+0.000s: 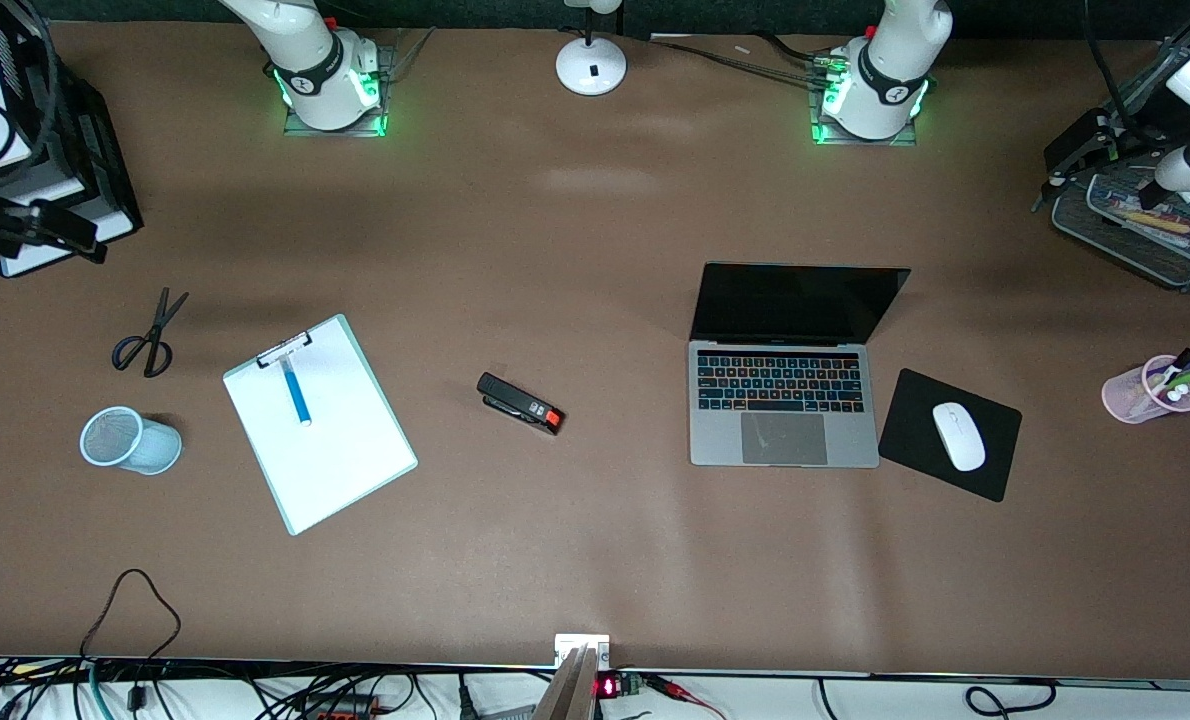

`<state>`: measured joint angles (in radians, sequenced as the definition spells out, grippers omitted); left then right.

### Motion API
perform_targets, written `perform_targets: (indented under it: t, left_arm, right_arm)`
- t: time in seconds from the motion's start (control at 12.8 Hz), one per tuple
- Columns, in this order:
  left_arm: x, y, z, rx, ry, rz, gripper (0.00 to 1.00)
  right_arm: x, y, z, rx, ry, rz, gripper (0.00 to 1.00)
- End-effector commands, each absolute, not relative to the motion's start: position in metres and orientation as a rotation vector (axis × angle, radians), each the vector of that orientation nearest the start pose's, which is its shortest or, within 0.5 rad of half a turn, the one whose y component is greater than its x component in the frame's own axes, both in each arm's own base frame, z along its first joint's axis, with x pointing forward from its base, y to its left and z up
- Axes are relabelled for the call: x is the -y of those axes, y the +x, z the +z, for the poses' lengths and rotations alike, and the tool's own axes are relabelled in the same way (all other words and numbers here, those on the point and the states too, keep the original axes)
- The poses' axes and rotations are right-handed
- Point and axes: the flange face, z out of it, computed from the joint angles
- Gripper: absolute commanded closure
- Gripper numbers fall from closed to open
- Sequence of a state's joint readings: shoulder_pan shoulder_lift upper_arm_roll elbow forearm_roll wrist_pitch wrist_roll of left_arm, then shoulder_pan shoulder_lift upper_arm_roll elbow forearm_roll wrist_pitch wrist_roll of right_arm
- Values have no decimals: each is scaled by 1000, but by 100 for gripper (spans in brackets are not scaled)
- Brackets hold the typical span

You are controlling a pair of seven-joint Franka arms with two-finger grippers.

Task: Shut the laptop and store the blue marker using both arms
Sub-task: 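Move the right gripper toward the blue marker on the clipboard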

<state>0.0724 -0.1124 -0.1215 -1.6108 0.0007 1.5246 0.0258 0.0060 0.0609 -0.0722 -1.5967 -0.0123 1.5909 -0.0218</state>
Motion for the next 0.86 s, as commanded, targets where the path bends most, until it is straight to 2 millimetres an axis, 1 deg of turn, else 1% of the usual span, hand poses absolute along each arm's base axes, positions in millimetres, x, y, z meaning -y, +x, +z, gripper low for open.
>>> perform_targets:
  t: [0.0, 0.08, 0.24, 0.39, 0.47, 0.55, 0.63, 0.78]
  left_arm:
    - [27, 516, 665, -124, -3141, -42, 0]
    - [28, 517, 659, -119, -3144, -9, 0]
    - [31, 515, 651, -81, -3147, 66, 0]
    - [37, 515, 645, -98, -3146, 86, 0]
    - [39, 517, 640, -105, -3147, 98, 0]
    - [42, 518, 633, -112, -3147, 122, 0]
    - [51, 518, 624, -135, -3156, 153, 0]
    - [58, 517, 597, -142, -3186, 194, 0]
  right_arm:
    - [19, 599, 542, 5, -3148, 128, 0]
    - [2, 613, 522, 31, -3153, 150, 0]
    - [1, 624, 502, 30, -3151, 164, 0]
    - [-5, 642, 457, 41, -3154, 198, 0]
    - [-8, 651, 431, 59, -3155, 217, 0]
    - [-10, 657, 414, 72, -3156, 222, 0]
    - [-16, 661, 398, 89, -3160, 234, 0]
    - [-20, 665, 370, 105, -3163, 283, 0]
